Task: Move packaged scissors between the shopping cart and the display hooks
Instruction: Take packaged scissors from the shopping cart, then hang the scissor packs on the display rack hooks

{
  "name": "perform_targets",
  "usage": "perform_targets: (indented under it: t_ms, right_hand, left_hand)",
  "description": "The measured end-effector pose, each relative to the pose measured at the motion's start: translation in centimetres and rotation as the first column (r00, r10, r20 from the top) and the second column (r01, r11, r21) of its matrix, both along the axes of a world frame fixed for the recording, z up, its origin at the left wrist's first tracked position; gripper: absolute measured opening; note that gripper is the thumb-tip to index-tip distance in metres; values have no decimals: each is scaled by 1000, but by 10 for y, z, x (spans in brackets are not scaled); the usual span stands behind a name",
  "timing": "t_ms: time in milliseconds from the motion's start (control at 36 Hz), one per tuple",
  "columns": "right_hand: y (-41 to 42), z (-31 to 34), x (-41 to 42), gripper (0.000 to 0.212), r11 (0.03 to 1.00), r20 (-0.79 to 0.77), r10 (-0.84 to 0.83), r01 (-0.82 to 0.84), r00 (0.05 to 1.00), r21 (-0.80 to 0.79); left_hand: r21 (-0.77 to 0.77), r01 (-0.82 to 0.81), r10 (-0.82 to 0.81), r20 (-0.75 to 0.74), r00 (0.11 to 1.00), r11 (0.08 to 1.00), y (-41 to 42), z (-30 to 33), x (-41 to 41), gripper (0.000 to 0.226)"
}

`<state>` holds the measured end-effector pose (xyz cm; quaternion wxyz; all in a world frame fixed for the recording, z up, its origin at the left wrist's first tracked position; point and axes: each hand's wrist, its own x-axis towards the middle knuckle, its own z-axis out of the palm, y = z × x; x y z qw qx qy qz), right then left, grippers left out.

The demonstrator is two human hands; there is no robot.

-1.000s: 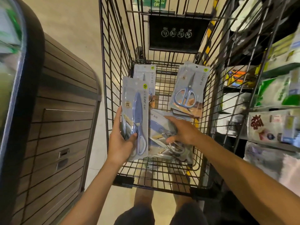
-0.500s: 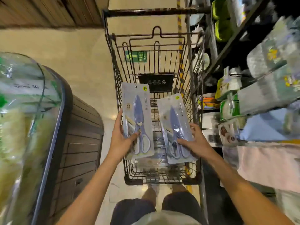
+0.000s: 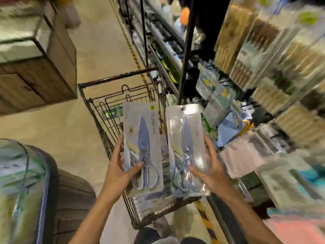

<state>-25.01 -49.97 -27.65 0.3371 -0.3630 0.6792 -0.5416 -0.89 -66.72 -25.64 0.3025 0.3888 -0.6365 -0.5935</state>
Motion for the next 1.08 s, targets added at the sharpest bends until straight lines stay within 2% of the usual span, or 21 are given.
perform_targets:
  t_ms: [278,444,556,722,861,1083]
  right_hand:
    - [144,37,33,98,963,-41,-251,245,967,-109]
    - [228,55,61,98,895,18,-428,426,904,-133]
    - [280,66,85,96,817,27,-561,558,828,-147]
    - [340,84,131,99,666,-1,-737,725,676,-174]
    - [373,100,181,97,531,-35,-843,820,537,-213]
    - [430,118,261,94,292,-62,-956,930,285,-224]
  left_hand:
    - [-73,217,-220,-37,975,973,96,33,-19,98]
    - [-77,398,-403,-65,913,914,148,50,-28,100]
    - [-102,509,-516,-70,854,855,182,63,-40,99]
    - [-147,701,-715,-99,692,698,220,77,-58,98]
    - [-259,796,-830,-44,556,547,252,84,-70,99]
    - [-204,928,-950,-95,299,312,322,89,-72,97]
